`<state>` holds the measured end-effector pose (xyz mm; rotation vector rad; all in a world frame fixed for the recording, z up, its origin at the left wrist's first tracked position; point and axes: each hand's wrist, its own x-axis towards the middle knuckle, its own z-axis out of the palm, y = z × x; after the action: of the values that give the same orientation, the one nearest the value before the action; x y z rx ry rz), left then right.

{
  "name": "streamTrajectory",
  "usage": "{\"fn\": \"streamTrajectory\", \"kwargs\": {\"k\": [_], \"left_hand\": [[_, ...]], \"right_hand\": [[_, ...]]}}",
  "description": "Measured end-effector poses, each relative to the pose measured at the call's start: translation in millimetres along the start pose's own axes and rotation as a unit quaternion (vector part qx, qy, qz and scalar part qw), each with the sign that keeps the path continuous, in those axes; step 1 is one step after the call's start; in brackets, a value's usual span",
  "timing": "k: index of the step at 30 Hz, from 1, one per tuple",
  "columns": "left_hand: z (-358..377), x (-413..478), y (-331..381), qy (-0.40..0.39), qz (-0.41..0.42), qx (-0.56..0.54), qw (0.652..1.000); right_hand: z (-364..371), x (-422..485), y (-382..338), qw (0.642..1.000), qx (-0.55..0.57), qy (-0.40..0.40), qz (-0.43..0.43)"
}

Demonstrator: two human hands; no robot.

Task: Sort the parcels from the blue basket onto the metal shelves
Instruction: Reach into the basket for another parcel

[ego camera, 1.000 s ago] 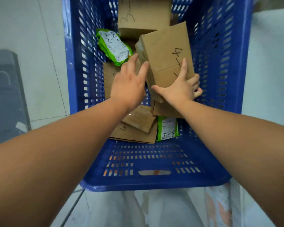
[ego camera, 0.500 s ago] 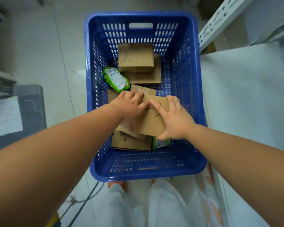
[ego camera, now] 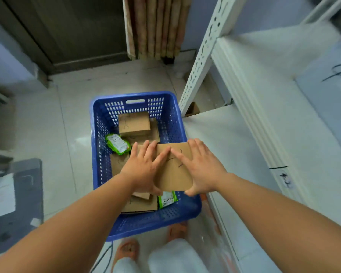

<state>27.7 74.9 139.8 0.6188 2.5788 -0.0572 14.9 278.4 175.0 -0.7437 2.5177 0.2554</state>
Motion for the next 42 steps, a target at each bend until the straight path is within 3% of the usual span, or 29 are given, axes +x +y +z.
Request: {"fn": "streamTrajectory", "kwargs": {"k": [8, 14, 25, 32, 42], "left_hand": [[-112.5, -41.9, 42.8, 0.085, 0.127, 0.071, 0.986], [-186.4, -89.0, 87.5, 0.125, 0.257, 0.173, 0.943], [-282.7, -179.1, 167.1, 0.204, 0.341, 0.293, 0.869], [-295.6, -241.7, 257.5, 0.255, 0.397, 0.308, 0.826], [-250.6, -393.3, 426.3, 0.29, 0.447, 0.334, 0.777]], "right_hand": [[-78.8, -123.1, 3.2, 0.989, 0.042, 0.049, 0.133], [-118.8, -214.3, -22.5, 0.97, 0.078, 0.056, 0.224], [-159.7, -356.2, -64.4, 0.917, 0.091, 0.144, 0.362], [-146.0, -476.1, -84.5, 0.888, 0.114, 0.167, 0.412], [-55.6, -686.2, -151.4, 0.845, 0.14, 0.172, 0.487]]}}
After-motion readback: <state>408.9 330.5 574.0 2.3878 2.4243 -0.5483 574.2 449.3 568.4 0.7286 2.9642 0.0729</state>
